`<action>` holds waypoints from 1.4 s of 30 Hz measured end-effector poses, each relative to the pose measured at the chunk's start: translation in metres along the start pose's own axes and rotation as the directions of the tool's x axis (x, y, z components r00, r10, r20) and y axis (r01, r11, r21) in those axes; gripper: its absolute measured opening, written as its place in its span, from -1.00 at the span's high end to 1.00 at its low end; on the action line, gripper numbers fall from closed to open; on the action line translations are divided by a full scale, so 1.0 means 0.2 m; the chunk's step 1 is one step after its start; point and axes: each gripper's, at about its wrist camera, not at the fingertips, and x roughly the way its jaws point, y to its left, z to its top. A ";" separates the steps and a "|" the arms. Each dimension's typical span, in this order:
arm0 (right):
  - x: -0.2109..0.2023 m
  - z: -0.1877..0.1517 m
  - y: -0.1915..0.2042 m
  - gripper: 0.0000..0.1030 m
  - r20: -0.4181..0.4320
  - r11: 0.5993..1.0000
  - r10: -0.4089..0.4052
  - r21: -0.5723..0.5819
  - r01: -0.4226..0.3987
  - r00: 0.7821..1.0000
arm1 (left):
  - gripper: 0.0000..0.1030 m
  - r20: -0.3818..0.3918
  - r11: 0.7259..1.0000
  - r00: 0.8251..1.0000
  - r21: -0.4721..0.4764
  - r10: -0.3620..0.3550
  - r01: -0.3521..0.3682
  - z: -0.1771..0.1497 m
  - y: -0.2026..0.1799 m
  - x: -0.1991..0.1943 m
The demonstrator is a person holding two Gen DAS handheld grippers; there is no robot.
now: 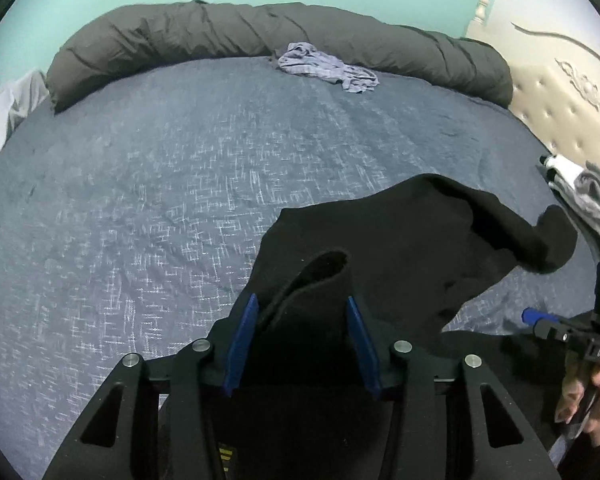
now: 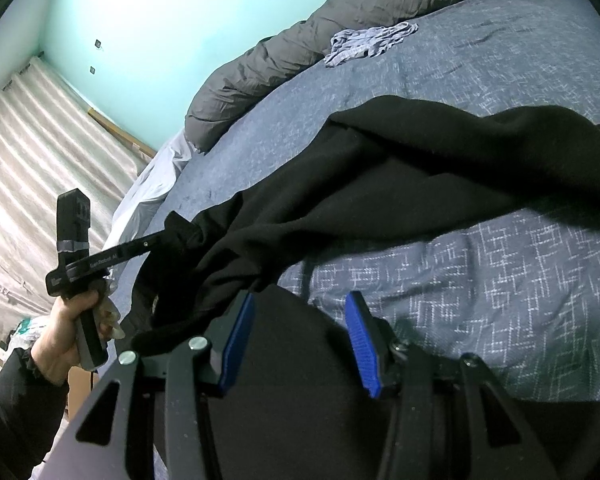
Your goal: Fold clothes
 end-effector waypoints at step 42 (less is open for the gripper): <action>0.05 -0.02 -0.05 0.07 -0.028 1.000 -0.020 -0.001 0.020 0.999 | 0.64 0.030 0.876 0.980 -0.455 0.195 -0.160 0.38 0.93 0.04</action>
